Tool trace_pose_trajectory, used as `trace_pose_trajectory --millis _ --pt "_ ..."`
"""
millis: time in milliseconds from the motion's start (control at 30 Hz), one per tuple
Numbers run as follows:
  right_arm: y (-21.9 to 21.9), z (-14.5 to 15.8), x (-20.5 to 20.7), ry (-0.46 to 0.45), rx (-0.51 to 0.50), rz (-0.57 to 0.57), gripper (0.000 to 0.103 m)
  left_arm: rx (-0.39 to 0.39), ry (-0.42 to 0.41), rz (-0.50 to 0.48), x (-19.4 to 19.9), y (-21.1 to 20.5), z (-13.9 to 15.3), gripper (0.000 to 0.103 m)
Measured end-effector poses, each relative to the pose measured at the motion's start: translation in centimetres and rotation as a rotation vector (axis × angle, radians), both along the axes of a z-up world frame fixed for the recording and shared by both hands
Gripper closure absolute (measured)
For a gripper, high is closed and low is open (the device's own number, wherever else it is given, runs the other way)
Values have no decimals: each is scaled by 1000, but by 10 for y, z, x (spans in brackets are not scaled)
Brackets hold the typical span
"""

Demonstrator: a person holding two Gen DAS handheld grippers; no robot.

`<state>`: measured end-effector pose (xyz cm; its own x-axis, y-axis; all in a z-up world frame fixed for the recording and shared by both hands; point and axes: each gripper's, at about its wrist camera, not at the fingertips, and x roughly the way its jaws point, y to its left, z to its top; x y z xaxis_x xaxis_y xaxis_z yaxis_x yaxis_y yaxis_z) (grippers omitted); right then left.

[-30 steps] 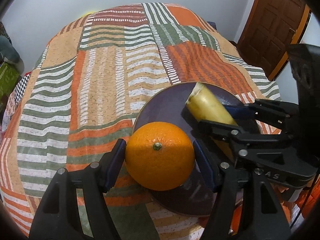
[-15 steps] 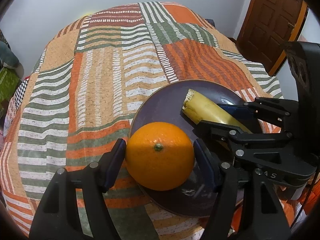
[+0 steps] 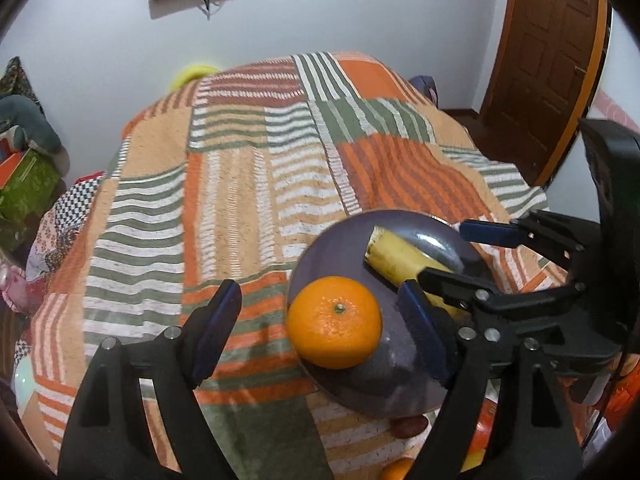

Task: Organize fruits
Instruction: 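Carry the yellow cylinder onto the purple plate with the right tool while the left tool places the orange there, then move the right tool to the green-yellow cylinder while the left tool moves to another orange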

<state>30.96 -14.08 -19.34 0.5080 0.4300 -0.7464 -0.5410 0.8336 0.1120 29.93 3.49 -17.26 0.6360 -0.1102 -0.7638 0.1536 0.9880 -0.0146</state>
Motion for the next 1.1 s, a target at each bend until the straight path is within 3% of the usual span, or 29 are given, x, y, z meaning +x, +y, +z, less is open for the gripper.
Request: trace_pose_trajectory --millis 233,567,1100 --pt "-1 30 -31 -69 36 -4 39 -7 -50 45 -34 13 31 21" --pt "-14 63 -80 -150 88 -23 33 -27 -118 81 -100 17 69 10" --pt "-20 54 -139 -131 102 31 30 -12 -22 109 -180 13 39 9"
